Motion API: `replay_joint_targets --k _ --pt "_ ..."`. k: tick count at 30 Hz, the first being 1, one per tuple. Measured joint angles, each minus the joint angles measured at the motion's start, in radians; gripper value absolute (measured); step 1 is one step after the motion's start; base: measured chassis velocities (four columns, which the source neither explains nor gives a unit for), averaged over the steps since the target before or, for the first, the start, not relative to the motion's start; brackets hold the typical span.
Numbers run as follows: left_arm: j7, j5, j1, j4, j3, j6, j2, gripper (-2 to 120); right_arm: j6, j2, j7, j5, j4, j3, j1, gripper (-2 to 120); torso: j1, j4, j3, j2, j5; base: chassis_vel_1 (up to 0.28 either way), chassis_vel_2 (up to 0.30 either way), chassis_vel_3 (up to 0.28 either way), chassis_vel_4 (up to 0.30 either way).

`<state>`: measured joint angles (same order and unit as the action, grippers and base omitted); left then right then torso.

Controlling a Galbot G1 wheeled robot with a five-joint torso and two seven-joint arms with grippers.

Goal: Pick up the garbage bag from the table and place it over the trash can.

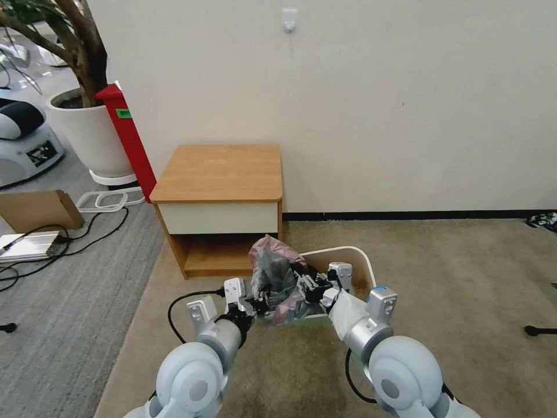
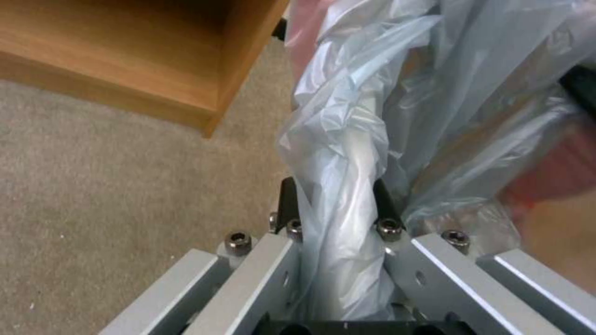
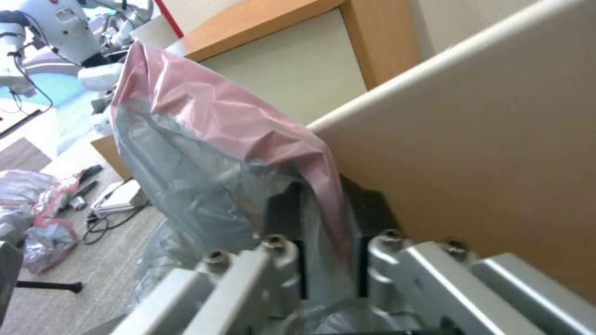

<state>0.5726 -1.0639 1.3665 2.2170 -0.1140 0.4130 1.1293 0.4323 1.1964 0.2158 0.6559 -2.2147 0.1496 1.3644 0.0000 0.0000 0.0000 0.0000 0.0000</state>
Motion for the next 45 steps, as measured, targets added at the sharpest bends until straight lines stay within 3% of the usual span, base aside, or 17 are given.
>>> replay_joint_targets --k 2,3,14,22,31,33,41,43,45 --pt "0.003 0.000 0.001 0.000 0.000 0.001 0.000 3 -0.001 -0.002 0.000 -0.002 -0.004 0.003 0.001 7 0.000 0.0000 0.000 0.000 0.0000 0.000 0.000 0.000 0.000" --pt "0.009 0.001 0.002 -0.002 -0.001 0.001 0.001 3 -0.003 -0.009 -0.001 -0.003 -0.013 0.010 0.003 0 0.000 0.0000 0.000 0.000 0.0000 0.000 0.000 0.000 0.000" --pt "0.031 0.011 0.016 -0.012 -0.003 0.013 0.011 3 -0.019 -0.059 0.001 0.006 -0.069 0.041 0.010 0 0.000 -0.0001 0.000 0.000 0.0001 0.000 0.000 0.000 0.000" --pt "0.030 0.043 0.044 -0.002 -0.004 0.021 0.009 3 -0.010 -0.156 0.009 0.094 -0.070 0.060 -0.110 0 0.000 0.0001 0.000 0.000 0.0001 0.000 0.000 0.000 0.000" --pt "0.005 0.067 0.069 0.012 -0.004 0.022 0.012 3 0.014 -0.196 0.010 0.113 -0.010 0.053 -0.192 0 0.000 0.0001 0.000 0.000 0.0000 0.000 0.000 0.000 0.000" --pt "0.003 0.069 0.070 0.012 -0.003 0.022 0.013 3 0.021 -0.196 0.010 0.112 -0.005 0.053 -0.196 2 0.000 0.0001 0.000 0.000 0.0001 0.000 0.000 0.000 0.000" --pt "0.000 0.070 0.063 0.005 -0.014 0.021 0.017 3 0.054 -0.207 0.054 0.132 -0.048 0.079 -0.142 34 0.000 0.0000 0.000 0.000 0.0001 0.000 0.000 0.000 0.000" --pt "0.000 0.070 0.062 0.004 -0.015 0.021 0.017 3 0.055 -0.207 0.057 0.134 -0.052 0.081 -0.139 35 0.000 -0.0001 0.000 0.000 0.0001 0.000 0.000 0.000 0.000" --pt "0.000 0.066 0.057 -0.007 -0.022 0.019 0.020 3 0.060 -0.209 0.082 0.153 -0.091 0.105 -0.113 47 0.000 0.0000 0.000 0.000 0.0000 0.000 0.000 0.000 0.000"
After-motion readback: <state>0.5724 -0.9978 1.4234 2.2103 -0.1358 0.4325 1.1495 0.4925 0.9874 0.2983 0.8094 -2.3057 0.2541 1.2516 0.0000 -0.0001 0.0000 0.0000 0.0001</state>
